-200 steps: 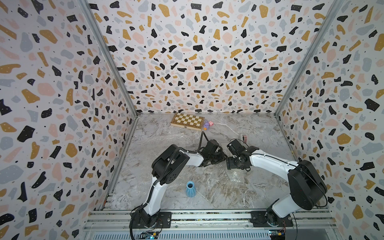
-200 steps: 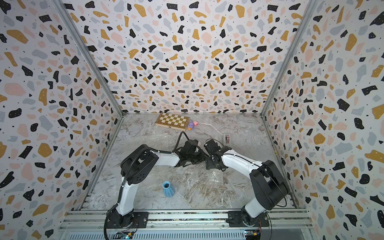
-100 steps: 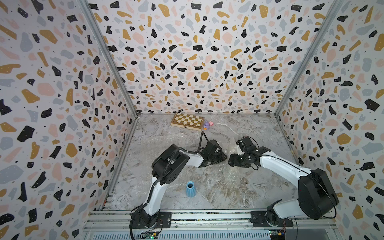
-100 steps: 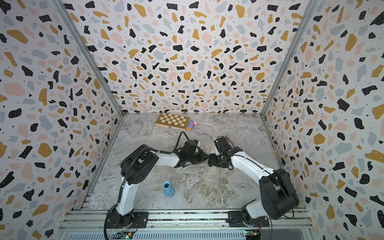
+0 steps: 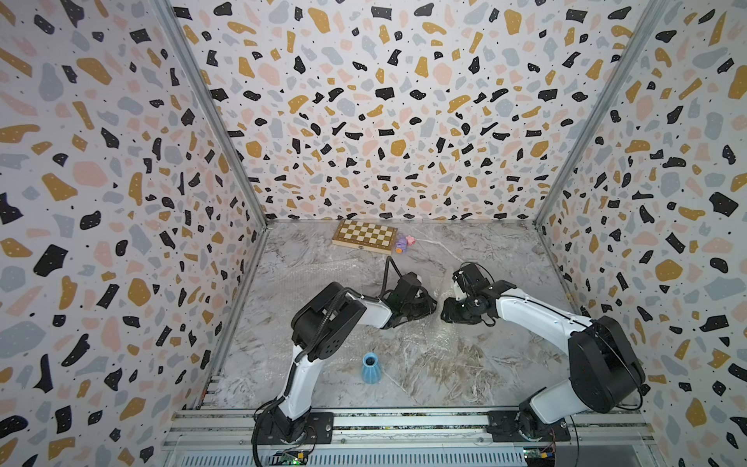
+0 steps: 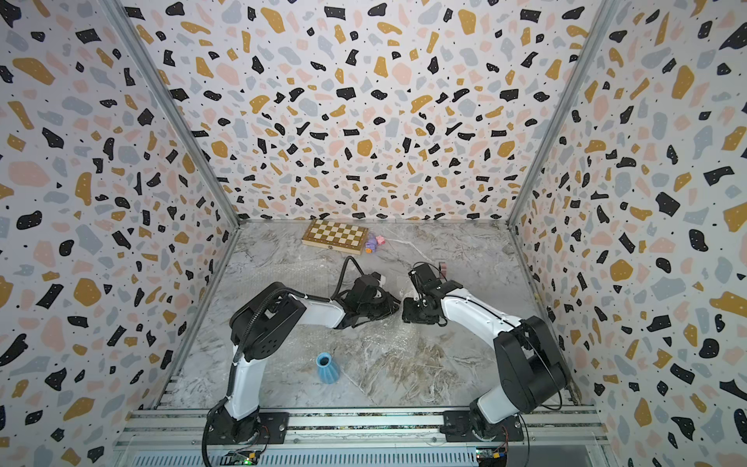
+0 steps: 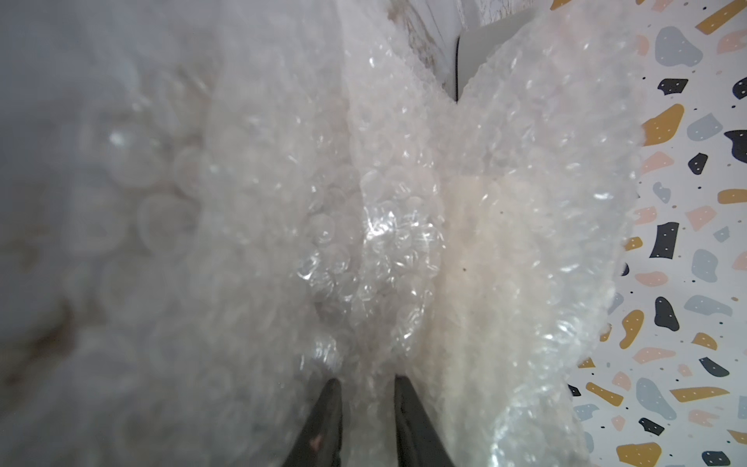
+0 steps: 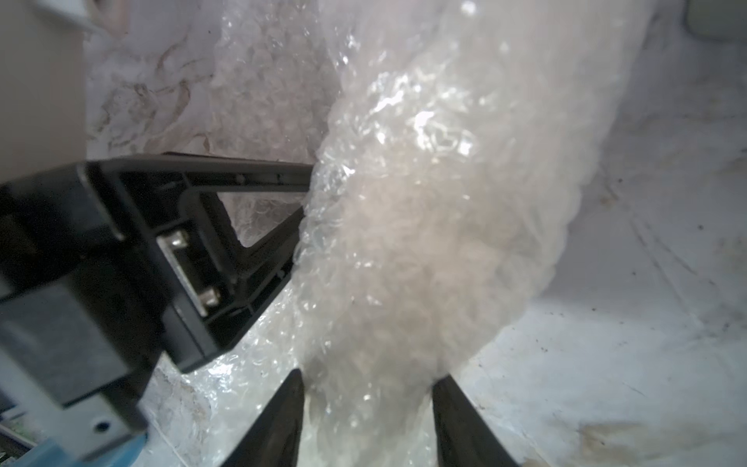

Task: Wrap vases in bubble wrap
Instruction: Wrap the vase in bubble wrap.

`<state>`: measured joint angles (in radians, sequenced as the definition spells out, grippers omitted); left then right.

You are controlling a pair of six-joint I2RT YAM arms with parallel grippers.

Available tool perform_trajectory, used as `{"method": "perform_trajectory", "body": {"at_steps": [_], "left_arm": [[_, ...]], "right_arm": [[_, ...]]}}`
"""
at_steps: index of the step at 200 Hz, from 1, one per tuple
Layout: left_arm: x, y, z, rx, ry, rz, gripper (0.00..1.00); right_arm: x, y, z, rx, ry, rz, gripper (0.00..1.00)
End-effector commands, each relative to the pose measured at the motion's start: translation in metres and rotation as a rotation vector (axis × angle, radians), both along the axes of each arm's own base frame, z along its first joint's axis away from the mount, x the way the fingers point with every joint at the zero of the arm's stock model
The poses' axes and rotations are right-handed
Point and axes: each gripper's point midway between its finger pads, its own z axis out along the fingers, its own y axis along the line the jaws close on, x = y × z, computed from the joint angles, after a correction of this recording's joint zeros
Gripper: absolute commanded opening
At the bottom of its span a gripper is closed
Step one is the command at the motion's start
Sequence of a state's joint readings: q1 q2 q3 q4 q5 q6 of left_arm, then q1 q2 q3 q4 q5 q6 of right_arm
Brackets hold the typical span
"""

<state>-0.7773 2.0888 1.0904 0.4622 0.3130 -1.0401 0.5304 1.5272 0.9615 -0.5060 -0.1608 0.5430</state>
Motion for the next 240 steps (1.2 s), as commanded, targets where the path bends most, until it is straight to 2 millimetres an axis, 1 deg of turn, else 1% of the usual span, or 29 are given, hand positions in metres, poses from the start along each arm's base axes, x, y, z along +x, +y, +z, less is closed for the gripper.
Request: {"method": "perform_trajectory", "body": {"at_steps": [1,24,39,54,70,84,91,106,115,125,151,176,191,210,226,240], "left_arm": [[-0.016,0.009,-0.01,0.046,0.043,-0.027,0.29],[-0.008,0.023,0.0,0.022,0.032,0.011,0.32],[-0.003,0.034,0.008,0.035,0.022,0.015,0.37],[-0.002,0.046,0.016,0.05,-0.003,0.027,0.39],[-0.006,0.054,0.022,0.078,-0.022,0.023,0.41],[-0.013,0.057,0.024,0.074,-0.009,0.013,0.42],[-0.015,0.057,0.029,0.051,-0.017,0.015,0.42],[-0.023,0.048,0.045,0.038,-0.046,-0.019,0.42],[-0.028,0.044,0.049,0.065,-0.055,-0.041,0.43],[-0.032,0.036,0.053,0.048,-0.072,-0.062,0.42],[-0.037,0.028,0.045,0.026,-0.042,-0.076,0.39],[-0.036,0.021,0.032,0.03,-0.022,-0.091,0.34],[-0.036,0.019,0.026,0.028,-0.012,-0.091,0.29],[-0.038,0.023,0.016,0.047,0.008,-0.078,0.24],[-0.04,0.027,0.009,0.055,0.027,-0.067,0.23],[-0.042,0.028,0.002,0.07,0.039,-0.066,0.21]], "right_arm": [[0.0,0.008,-0.009,-0.022,0.025,0.021,0.51],[0.003,0.005,-0.01,-0.061,0.022,0.025,0.51],[0.004,0.005,-0.01,-0.073,0.022,0.028,0.51],[0.005,0.004,-0.011,-0.089,0.031,0.032,0.51],[0.006,0.003,-0.012,-0.103,0.03,0.034,0.51],[0.006,0.003,-0.012,-0.117,0.028,0.042,0.51],[0.005,0.003,-0.012,-0.125,0.03,0.046,0.51],[0.004,0.004,-0.014,-0.132,0.035,0.051,0.51],[0.004,0.005,-0.014,-0.128,0.035,0.053,0.51],[0.005,0.006,-0.013,-0.122,0.03,0.052,0.51],[0.005,0.01,-0.011,-0.107,0.032,0.06,0.52],[0.004,0.011,-0.01,-0.102,0.027,0.066,0.53],[0.003,0.014,-0.008,-0.086,0.027,0.074,0.54],[0.004,0.014,-0.003,-0.073,0.015,0.068,0.57],[0.005,0.016,0.003,-0.04,0.009,0.064,0.61],[0.006,0.015,0.01,-0.003,0.005,0.056,0.66]]}}
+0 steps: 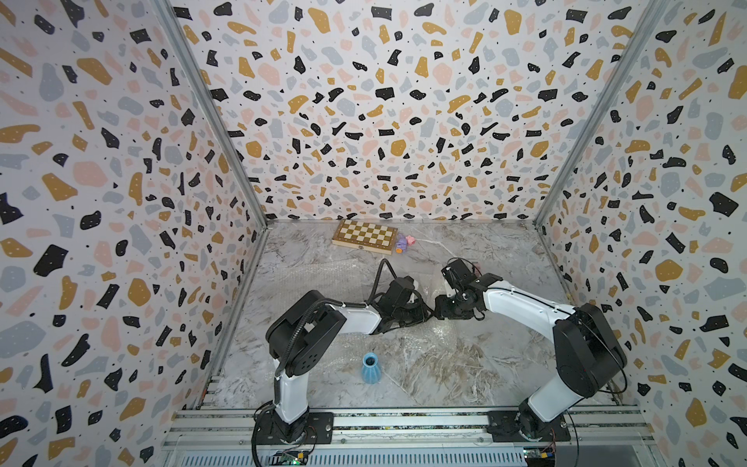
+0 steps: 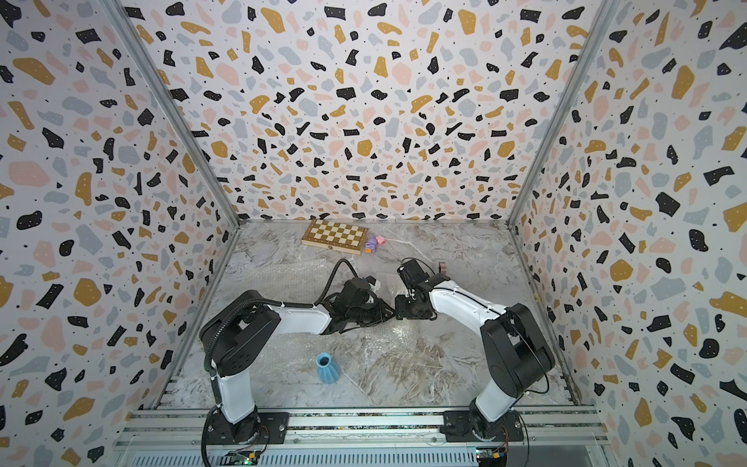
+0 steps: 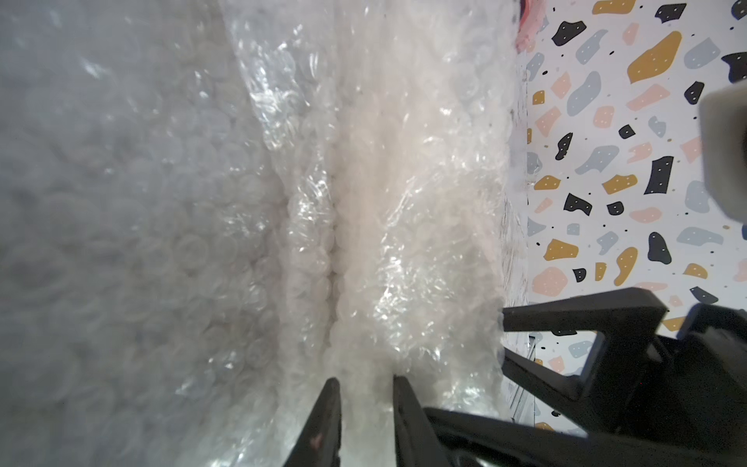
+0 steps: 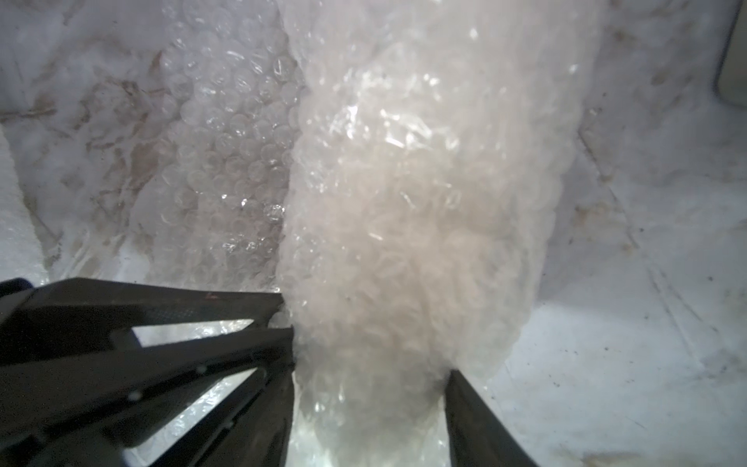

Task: Wrap vases in bubble wrap
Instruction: Wrap the vase in bubble wrap.

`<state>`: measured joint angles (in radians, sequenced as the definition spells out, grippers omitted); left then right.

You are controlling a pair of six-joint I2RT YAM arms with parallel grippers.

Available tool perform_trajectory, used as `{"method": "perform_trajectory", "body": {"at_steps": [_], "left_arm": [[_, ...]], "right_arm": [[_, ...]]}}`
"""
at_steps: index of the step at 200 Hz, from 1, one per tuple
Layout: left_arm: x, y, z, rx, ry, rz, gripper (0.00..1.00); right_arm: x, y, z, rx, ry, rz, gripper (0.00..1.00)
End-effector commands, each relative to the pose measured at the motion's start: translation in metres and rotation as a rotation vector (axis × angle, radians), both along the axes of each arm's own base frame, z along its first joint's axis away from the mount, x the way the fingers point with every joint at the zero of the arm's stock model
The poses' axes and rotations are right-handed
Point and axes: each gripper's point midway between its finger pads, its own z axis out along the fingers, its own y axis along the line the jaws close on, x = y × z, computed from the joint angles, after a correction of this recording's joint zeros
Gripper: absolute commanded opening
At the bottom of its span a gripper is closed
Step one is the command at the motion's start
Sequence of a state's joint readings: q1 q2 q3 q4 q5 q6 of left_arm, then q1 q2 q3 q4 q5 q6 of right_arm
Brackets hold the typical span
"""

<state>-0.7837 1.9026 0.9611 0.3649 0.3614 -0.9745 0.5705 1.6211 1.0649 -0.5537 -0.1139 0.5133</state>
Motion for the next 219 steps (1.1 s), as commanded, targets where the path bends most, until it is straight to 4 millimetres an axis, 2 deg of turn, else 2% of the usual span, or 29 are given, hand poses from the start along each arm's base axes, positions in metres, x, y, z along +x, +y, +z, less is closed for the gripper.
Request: {"method": "perform_trajectory", "body": {"at_steps": [1,37,66,93,104,177,219], "left_arm": [[-0.003,0.006,-0.023,0.045,0.038,0.018,0.21],[-0.008,0.011,-0.036,0.078,0.055,0.02,0.2],[-0.009,0.013,-0.043,0.098,0.066,0.02,0.2],[-0.011,0.011,-0.044,0.108,0.064,0.012,0.19],[-0.012,0.009,-0.045,0.11,0.067,0.006,0.19],[-0.019,-0.006,-0.048,0.097,0.072,-0.024,0.19],[-0.021,-0.016,-0.043,0.066,0.068,-0.03,0.19]], "right_arm": [[-0.005,0.001,0.013,0.063,0.006,0.005,0.67],[-0.004,-0.018,0.04,0.216,-0.016,-0.045,0.74],[-0.008,-0.041,0.034,0.336,-0.003,-0.077,0.77],[-0.006,-0.035,0.03,0.517,-0.017,-0.041,0.8],[-0.004,-0.03,0.028,0.541,-0.025,-0.022,0.8],[0.001,-0.017,-0.007,0.507,-0.003,0.002,0.74],[0.003,-0.012,-0.018,0.458,0.001,0.003,0.6]]}}
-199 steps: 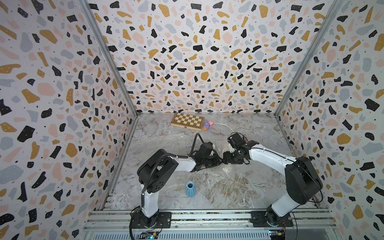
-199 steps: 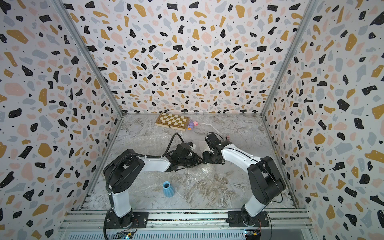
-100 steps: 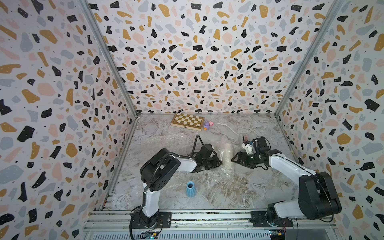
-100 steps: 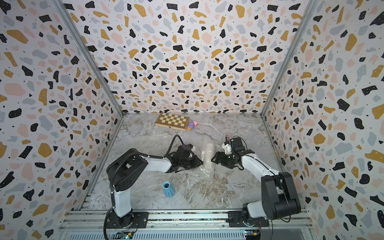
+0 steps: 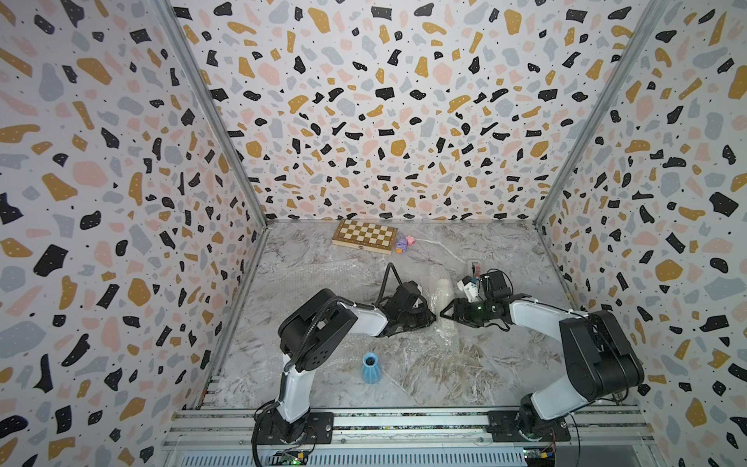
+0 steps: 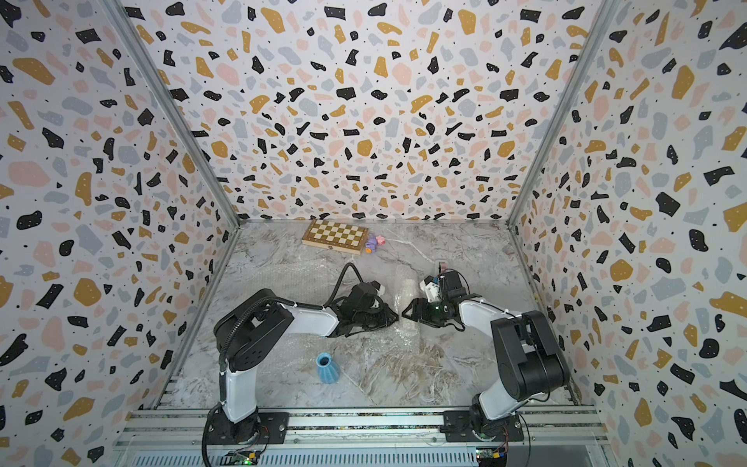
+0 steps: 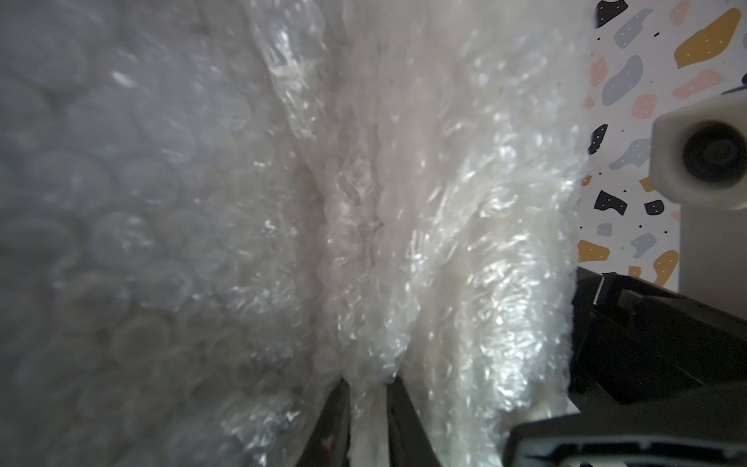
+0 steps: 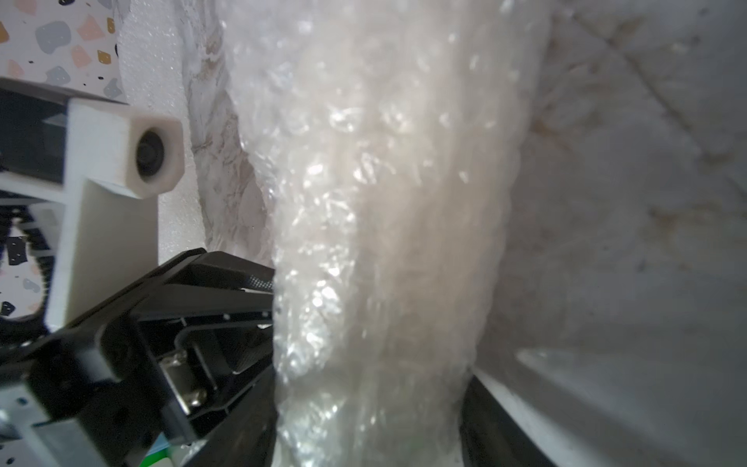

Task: Wrap vases in bubble wrap
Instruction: Wrap the vase in bubble wrap.

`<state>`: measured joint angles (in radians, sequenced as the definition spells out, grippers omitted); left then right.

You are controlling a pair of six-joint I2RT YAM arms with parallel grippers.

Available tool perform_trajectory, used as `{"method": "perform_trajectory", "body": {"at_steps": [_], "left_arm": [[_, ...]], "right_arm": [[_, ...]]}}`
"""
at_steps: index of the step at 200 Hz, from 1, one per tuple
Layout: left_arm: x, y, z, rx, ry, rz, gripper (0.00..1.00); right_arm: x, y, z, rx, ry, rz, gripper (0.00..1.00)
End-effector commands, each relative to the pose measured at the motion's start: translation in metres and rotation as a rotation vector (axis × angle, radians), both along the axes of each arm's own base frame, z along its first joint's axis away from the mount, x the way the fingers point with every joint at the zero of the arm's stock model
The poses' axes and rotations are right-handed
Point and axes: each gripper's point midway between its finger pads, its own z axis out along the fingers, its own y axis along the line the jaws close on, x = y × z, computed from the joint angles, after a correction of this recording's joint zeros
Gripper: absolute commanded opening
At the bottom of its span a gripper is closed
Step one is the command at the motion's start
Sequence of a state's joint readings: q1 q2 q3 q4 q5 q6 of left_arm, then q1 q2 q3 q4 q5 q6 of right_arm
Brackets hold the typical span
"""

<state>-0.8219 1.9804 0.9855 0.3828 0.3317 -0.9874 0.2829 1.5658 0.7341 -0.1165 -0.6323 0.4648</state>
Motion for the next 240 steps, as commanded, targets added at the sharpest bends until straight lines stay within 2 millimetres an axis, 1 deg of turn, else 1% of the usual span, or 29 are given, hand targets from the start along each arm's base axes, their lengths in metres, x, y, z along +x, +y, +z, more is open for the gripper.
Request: {"method": "perform_trajectory", "body": {"at_steps": [1,16,42,55,64,80,92,108,131,143,160,170,196,213,220,240], "left_arm": [[-0.014,-0.003,-0.018,0.03,0.047,-0.023,0.19],[-0.014,-0.002,-0.015,0.028,0.04,-0.024,0.2],[-0.012,0.001,0.001,0.015,0.01,-0.023,0.31],[-0.01,0.005,0.01,0.005,-0.001,-0.012,0.36],[-0.008,0.01,0.015,-0.006,-0.003,-0.002,0.39],[-0.006,0.024,0.021,0.006,-0.007,0.021,0.39],[-0.005,0.035,0.026,0.018,-0.017,0.037,0.4],[-0.004,0.047,0.034,0.033,-0.02,0.052,0.4],[0.002,0.065,0.046,0.043,-0.039,0.105,0.4],[0.005,0.069,0.051,0.046,-0.048,0.116,0.4],[0.011,0.064,0.055,0.035,-0.054,0.108,0.42],[0.015,0.056,0.059,0.007,-0.059,0.098,0.44],[0.032,0.036,0.071,-0.089,-0.088,0.101,0.45],[0.036,0.024,0.074,-0.112,-0.097,0.074,0.46],[0.038,0.021,0.072,-0.106,-0.102,0.073,0.46],[0.043,0.017,0.054,-0.085,-0.076,0.082,0.45]], "right_arm": [[0.002,0.007,-0.001,-0.029,-0.031,0.019,0.59],[0.005,0.002,-0.003,-0.095,-0.033,0.009,0.51],[0.006,-0.011,-0.004,-0.228,-0.043,-0.012,0.49],[0.003,-0.017,-0.007,-0.294,-0.039,-0.013,0.48],[0.002,-0.018,-0.007,-0.321,-0.045,-0.005,0.48],[-0.001,-0.017,-0.006,-0.367,-0.058,0.006,0.48],[-0.004,-0.021,-0.008,-0.436,-0.056,0.007,0.48],[-0.006,-0.02,-0.006,-0.52,-0.076,0.019,0.48],[-0.008,-0.027,-0.007,-0.639,-0.068,0.008,0.49],[-0.009,-0.03,-0.004,-0.702,-0.08,0.003,0.49],[-0.009,-0.028,-0.001,-0.741,-0.085,-0.002,0.49],[-0.008,-0.023,0.0,-0.755,-0.092,0.0,0.49],[-0.009,-0.009,-0.004,-0.749,-0.108,0.009,0.49],[-0.007,-0.003,-0.003,-0.731,-0.116,0.012,0.5],[-0.006,0.001,-0.001,-0.723,-0.126,0.014,0.5],[-0.006,0.007,0.0,-0.696,-0.138,0.024,0.51]]}}
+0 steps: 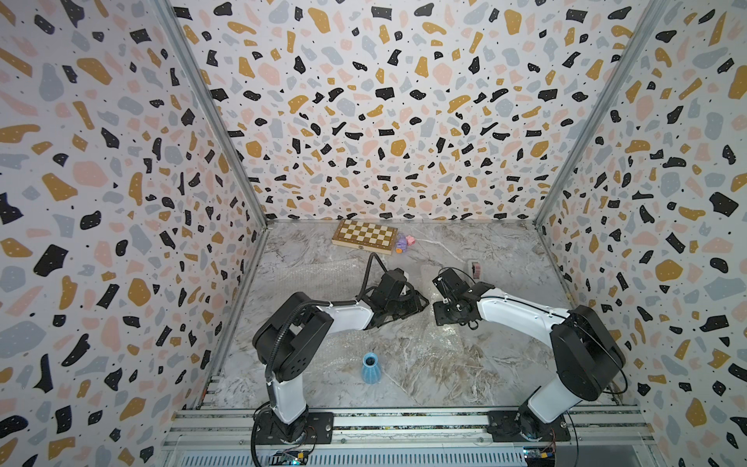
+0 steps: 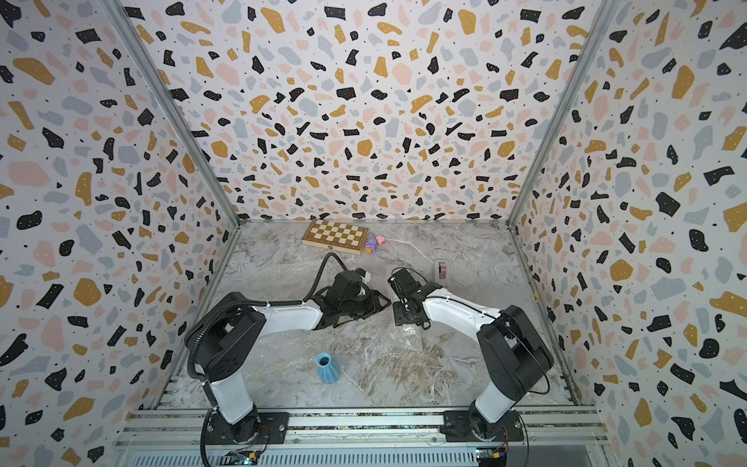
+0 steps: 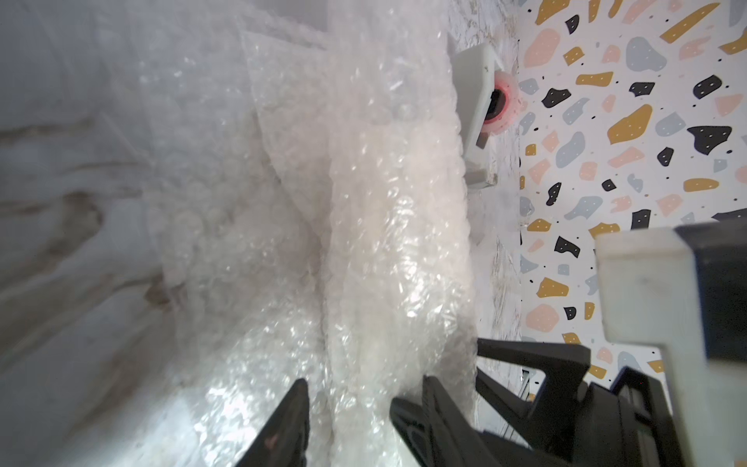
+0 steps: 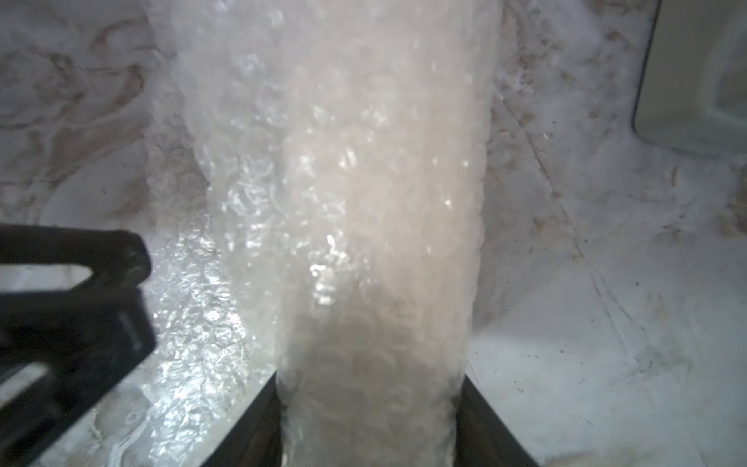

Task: Wrap vases in bubble wrap
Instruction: Wrap the vase in bubble wrap.

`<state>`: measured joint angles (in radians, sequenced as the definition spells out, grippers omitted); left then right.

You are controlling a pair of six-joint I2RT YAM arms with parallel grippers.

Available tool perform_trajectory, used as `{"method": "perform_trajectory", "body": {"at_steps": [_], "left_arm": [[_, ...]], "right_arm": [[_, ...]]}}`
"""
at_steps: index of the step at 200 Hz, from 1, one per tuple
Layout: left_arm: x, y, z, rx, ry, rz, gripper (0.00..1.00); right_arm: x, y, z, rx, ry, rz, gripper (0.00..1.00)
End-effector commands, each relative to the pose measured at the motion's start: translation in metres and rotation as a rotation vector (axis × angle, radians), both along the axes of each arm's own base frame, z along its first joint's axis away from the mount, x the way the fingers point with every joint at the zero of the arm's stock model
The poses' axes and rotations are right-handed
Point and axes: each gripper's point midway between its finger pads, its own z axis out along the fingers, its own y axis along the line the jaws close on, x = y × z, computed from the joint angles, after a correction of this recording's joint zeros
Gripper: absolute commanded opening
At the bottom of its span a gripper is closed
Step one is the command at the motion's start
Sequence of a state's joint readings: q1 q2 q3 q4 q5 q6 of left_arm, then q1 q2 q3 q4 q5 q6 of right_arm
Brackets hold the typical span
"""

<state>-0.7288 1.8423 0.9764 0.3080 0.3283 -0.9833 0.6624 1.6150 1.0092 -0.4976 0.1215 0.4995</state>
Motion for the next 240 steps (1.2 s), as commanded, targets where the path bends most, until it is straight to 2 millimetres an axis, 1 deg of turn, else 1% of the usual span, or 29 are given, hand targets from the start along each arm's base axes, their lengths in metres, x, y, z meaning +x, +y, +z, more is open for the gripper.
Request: {"method": "perform_trajectory", "body": {"at_steps": [1,21,45,57,66,71,81,85,91,106,114,132,145,160,173,183,190,207,225,240], "left_arm": [[0.011,-0.016,0.006,-0.049,-0.033,-0.012,0.45],[0.015,-0.027,-0.001,-0.067,-0.018,-0.027,0.44],[0.015,-0.032,-0.016,-0.036,0.006,-0.032,0.42],[0.014,-0.032,-0.024,-0.011,0.019,-0.033,0.37],[0.013,-0.031,-0.03,0.004,0.035,-0.029,0.35],[0.012,-0.03,-0.032,0.007,0.038,-0.028,0.32],[0.01,-0.028,-0.036,0.017,0.044,-0.025,0.28],[0.01,-0.027,-0.038,0.024,0.045,-0.023,0.27],[0.008,-0.025,-0.041,0.033,0.047,-0.023,0.27],[0.004,-0.021,-0.049,0.053,0.059,-0.024,0.26],[0.002,-0.02,-0.052,0.055,0.063,-0.029,0.26],[-0.002,-0.013,-0.056,0.071,0.064,-0.024,0.24],[-0.004,-0.01,-0.057,0.079,0.062,-0.024,0.24],[-0.006,-0.006,-0.062,0.088,0.072,-0.022,0.23],[-0.006,-0.005,-0.063,0.082,0.076,-0.018,0.22],[-0.006,-0.004,-0.063,0.087,0.073,-0.017,0.22],[-0.006,-0.004,-0.063,0.091,0.071,-0.017,0.22],[-0.005,-0.003,-0.06,0.09,0.064,-0.016,0.22],[-0.005,-0.005,-0.059,0.083,0.064,-0.019,0.22],[-0.005,-0.005,-0.058,0.082,0.063,-0.02,0.22]], "right_arm": [[-0.006,-0.003,-0.006,-0.031,0.026,-0.001,0.51],[-0.006,0.002,-0.005,-0.013,0.025,0.011,0.51],[-0.007,0.003,-0.005,-0.013,0.029,0.012,0.52],[-0.006,0.005,-0.002,-0.003,0.024,0.016,0.52],[-0.006,0.006,0.001,0.006,0.019,0.019,0.53],[-0.006,0.007,0.003,0.014,0.016,0.022,0.54],[-0.006,0.01,0.01,0.041,0.005,0.032,0.57],[-0.006,0.012,0.013,0.053,0.001,0.035,0.61],[-0.007,0.015,0.018,0.075,-0.005,0.048,0.66],[-0.009,0.02,0.032,0.148,-0.008,0.068,0.72],[-0.008,0.019,0.039,0.206,-0.003,0.069,0.77],[-0.008,0.012,0.05,0.367,0.019,0.068,0.78],[-0.008,0.003,0.048,0.44,0.038,0.055,0.79],[-0.006,-0.003,0.044,0.501,0.048,0.051,0.79],[-0.004,-0.007,0.034,0.554,0.083,0.027,0.8],[-0.003,-0.011,0.023,0.558,0.119,0.001,0.8],[-0.002,-0.009,0.02,0.566,0.126,0.006,0.8],[0.0,0.002,0.021,0.631,0.125,0.02,0.8],[0.001,0.002,0.007,0.611,0.146,0.004,0.78],[-0.001,0.008,-0.001,0.584,0.161,0.021,0.74]]}}
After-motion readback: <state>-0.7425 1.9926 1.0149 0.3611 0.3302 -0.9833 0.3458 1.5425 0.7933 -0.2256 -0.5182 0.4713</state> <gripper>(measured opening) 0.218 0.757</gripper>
